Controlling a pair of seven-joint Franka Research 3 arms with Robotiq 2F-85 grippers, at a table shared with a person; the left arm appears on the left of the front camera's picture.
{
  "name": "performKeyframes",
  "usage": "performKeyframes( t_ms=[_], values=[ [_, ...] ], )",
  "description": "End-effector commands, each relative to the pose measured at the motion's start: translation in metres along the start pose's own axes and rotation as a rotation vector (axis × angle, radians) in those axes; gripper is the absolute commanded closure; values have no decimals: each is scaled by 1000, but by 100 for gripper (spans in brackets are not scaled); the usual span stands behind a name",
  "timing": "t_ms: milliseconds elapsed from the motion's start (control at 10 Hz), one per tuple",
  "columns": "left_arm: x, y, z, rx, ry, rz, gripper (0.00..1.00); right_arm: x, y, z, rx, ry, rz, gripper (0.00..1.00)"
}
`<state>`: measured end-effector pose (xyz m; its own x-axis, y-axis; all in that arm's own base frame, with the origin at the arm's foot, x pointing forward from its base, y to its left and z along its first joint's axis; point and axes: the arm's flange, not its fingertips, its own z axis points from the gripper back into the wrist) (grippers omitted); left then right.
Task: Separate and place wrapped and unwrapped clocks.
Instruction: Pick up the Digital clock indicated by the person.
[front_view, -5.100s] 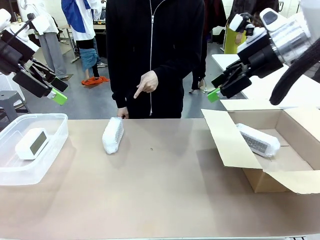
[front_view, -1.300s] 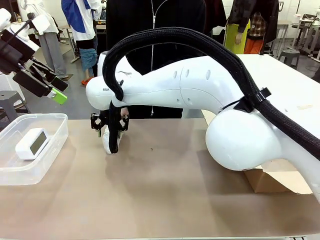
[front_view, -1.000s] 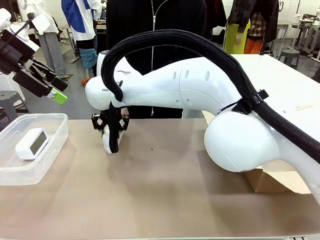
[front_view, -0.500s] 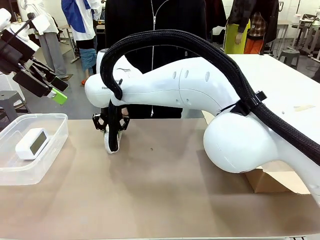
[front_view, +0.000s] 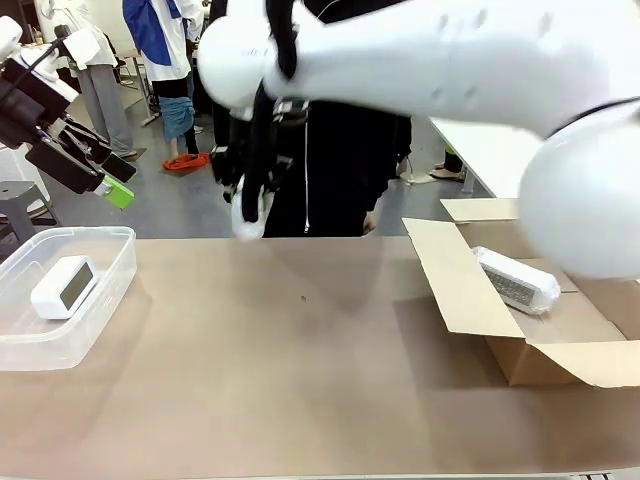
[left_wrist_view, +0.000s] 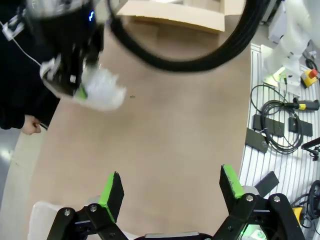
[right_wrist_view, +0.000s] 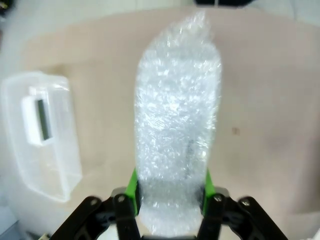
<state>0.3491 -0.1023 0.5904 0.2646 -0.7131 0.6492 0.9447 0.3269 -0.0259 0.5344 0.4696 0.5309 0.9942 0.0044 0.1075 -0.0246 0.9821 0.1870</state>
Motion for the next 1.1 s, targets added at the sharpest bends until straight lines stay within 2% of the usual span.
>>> performKeyframes(
  t_ms=[0, 300, 400, 500, 600, 1000],
  values=[
    [1, -1, 1, -10, -7, 10, 0, -76, -58, 32, 41, -46, 58, 90],
    [1, -1, 1, -10, -7, 10, 0, -123, -98, 70, 50, -126, 113, 90],
    [1, -1, 1, -10, -7, 10, 0, -128, -99, 70, 60, -170, 117, 90],
    [1, -1, 1, -10, -7, 10, 0, -113, -88, 56, 70, -172, 155, 90],
    [1, -1, 1, -10, -7, 10, 0, -121, -86, 83, 5, -129, 106, 90],
    [1, -1, 1, -10, -7, 10, 0, -121, -86, 83, 5, -129, 106, 90]
  ],
)
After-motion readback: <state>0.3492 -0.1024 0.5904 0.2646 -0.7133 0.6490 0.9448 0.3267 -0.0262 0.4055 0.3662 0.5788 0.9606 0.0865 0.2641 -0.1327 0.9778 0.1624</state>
